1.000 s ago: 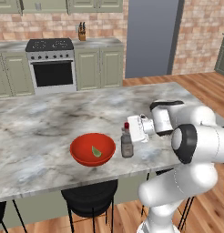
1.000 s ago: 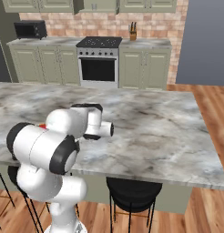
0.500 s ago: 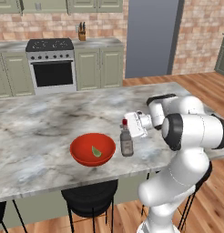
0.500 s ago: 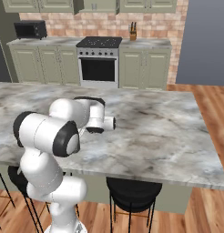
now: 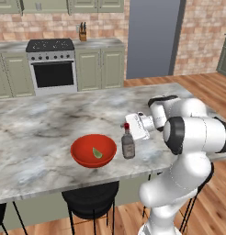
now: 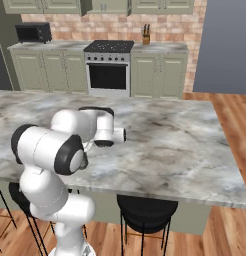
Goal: There is a bowl on the dining counter. Grab a lemon wedge from the fridge and place it in the bowl. Then get the liquor bottle and glass cup from the cabinet and place them next to the bowl.
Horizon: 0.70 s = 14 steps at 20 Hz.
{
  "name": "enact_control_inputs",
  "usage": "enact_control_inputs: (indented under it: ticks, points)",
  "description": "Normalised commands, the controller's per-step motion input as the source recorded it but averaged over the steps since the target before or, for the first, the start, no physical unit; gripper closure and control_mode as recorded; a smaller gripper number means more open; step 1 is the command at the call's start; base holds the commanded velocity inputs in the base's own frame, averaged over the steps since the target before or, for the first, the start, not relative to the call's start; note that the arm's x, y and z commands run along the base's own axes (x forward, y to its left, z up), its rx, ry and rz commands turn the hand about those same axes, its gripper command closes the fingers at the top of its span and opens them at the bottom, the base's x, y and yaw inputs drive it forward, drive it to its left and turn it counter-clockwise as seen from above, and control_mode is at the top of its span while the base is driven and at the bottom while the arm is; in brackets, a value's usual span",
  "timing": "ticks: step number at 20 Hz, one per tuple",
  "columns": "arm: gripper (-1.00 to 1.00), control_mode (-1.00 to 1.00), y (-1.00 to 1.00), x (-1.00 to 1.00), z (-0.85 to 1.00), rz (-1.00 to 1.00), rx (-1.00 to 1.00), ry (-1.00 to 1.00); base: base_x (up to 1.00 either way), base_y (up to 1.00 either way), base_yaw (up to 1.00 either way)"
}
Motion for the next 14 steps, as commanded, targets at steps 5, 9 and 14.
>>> enact_control_inputs:
  ticks: [5,9,14]
  points:
    - [-1.00,-1.00,0.00,-0.19,0.13,-0.05,0.01,-0.01,0.00,0.00,0.00]
    - [-1.00,-1.00,-0.07,-0.27,0.42,-0.07,0.01,0.00,0.00,0.00,0.00]
    - [-1.00,-1.00,-0.10,-0.44,0.60,-0.05,0.01,0.00,0.00,0.00,0.00]
